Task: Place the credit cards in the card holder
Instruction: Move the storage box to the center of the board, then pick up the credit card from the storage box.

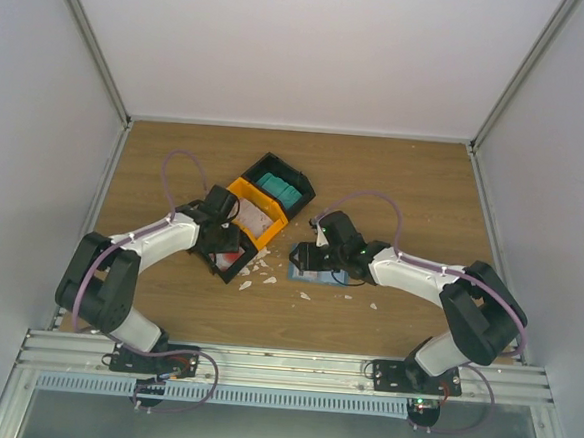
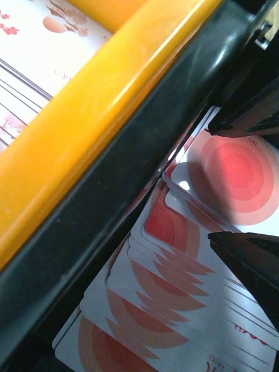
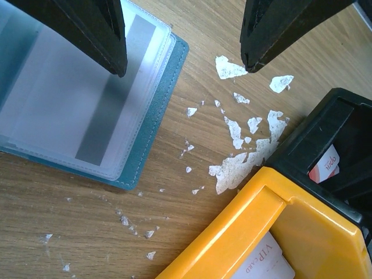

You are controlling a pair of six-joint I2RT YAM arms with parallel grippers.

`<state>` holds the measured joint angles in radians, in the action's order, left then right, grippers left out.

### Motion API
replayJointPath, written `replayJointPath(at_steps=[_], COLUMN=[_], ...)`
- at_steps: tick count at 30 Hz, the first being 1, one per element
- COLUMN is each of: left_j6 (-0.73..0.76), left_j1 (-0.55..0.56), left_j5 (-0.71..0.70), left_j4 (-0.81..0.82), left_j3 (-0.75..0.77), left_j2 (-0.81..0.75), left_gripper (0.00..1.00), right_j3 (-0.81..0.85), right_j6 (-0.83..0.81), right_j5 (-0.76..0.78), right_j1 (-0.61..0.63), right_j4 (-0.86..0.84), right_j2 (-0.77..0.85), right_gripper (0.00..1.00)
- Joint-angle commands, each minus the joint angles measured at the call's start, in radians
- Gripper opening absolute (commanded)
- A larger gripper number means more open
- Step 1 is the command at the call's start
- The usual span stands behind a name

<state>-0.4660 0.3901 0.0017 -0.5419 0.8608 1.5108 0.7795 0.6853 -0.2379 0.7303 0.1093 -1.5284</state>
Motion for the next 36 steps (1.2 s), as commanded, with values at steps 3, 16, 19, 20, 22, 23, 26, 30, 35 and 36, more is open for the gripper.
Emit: replayJointPath(at_steps=[3, 16, 19, 20, 22, 23, 26, 30, 35, 36], left_j6=[0.039, 0.040, 0.040, 0.040, 0.040, 0.040, 0.039, 0.037, 0.035, 0.035], left_j1=[-0.008, -0.007, -0.005, -0.005, -0.005, -0.005, -0.003, 0.005, 0.008, 0.008], left_j5=[-0.017, 0.111, 0.136, 0.145, 0.171, 0.181, 0.225, 0.271, 0.310, 0.317], left_j4=[0.022, -0.003, -0.015, -0.018, -0.024, -0.027, -0.027, -0.038, -0.062, -0.065], left_j3=[-0.003, 0.006, 0.006, 0.006, 0.003, 0.002, -0.010, -0.026, -0.028, -0.031], left_j2=[0.062, 0.007, -0.018, -0.024, -0.035, -0.040, -0.051, -0.076, -0.109, -0.115], left_gripper=[0.46, 0.35, 0.29, 0.28, 0.27, 0.27, 0.26, 0.26, 0.26, 0.26], right_j3=[0.010, 0.000, -0.006, -0.009, -0.013, -0.015, -0.018, -0.020, -0.026, -0.027], right_j6=[-0.001, 0.012, 0.016, 0.018, 0.022, 0.023, 0.027, 0.030, 0.031, 0.031], right_j5=[-0.004, 0.000, -0.002, -0.002, -0.003, -0.005, -0.008, -0.009, -0.011, -0.012], right_j1=[0.014, 0.015, 0.015, 0.015, 0.014, 0.015, 0.014, 0.015, 0.014, 0.014], right_j4=[-0.026, -0.035, -0.039, -0.041, -0.044, -0.046, -0.053, -0.056, -0.060, -0.060], right_j2=[-0.002, 0.006, 0.008, 0.009, 0.012, 0.014, 0.021, 0.024, 0.023, 0.023], right_gripper=[0.54, 0.54, 0.54, 0.54, 0.54, 0.54, 0.54, 0.54, 0.54, 0.54])
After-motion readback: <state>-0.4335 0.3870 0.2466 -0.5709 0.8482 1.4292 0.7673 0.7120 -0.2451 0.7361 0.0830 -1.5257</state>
